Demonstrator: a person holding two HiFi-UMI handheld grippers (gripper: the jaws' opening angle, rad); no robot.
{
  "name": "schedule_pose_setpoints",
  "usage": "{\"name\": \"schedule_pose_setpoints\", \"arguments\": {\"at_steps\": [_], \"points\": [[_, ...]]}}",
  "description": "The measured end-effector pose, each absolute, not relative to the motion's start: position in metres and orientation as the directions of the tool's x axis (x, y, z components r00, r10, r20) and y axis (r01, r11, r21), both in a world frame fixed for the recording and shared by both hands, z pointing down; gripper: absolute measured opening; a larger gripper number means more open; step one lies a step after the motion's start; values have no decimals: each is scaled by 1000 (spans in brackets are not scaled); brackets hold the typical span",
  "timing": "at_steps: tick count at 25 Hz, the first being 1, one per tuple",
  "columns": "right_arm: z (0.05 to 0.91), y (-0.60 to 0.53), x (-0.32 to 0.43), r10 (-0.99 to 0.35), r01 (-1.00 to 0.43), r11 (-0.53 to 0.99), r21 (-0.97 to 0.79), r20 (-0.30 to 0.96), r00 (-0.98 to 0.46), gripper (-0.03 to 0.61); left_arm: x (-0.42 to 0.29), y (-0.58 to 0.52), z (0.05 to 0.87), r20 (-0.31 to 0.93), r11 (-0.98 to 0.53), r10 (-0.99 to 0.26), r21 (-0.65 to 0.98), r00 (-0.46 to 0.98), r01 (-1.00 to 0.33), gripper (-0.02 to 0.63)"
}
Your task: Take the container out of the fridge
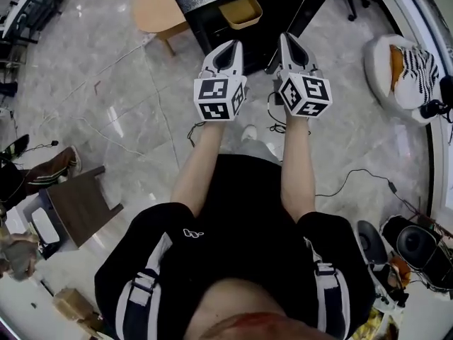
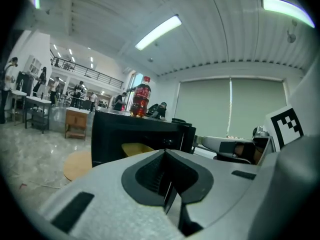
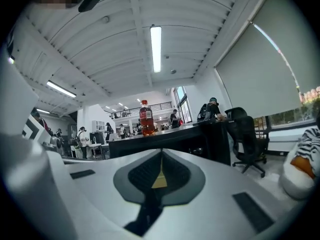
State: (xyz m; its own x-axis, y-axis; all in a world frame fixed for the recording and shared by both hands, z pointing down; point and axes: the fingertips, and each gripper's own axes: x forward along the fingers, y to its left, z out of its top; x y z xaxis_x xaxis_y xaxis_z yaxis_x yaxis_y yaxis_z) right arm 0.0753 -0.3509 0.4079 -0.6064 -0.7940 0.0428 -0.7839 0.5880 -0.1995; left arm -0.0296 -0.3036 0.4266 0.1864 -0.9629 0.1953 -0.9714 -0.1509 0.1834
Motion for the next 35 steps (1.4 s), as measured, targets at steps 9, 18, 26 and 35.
{"name": "schedule_pose_setpoints", "arguments": {"at_steps": [9,18,26,35], "points": [[409,-385,58,-763,-753,627,-201,35,-645,12,-45,-329,434,242,-113,-959,153,148,-982,9],[422,-399,39,-678,-690,724,-7,181,-713,14,-38,-341,454,278,-128,-943,198,181,-972,9],[451,-402,12,-505,-468,863,193,393,-769,14,-50,-341,462,285,-102,-944,221,164,-970,9],[500,-405,-31,-358,-106,913,395,647,-673,117,-72,-338,471,311,-78,-938,238,152,-968,9]]}}
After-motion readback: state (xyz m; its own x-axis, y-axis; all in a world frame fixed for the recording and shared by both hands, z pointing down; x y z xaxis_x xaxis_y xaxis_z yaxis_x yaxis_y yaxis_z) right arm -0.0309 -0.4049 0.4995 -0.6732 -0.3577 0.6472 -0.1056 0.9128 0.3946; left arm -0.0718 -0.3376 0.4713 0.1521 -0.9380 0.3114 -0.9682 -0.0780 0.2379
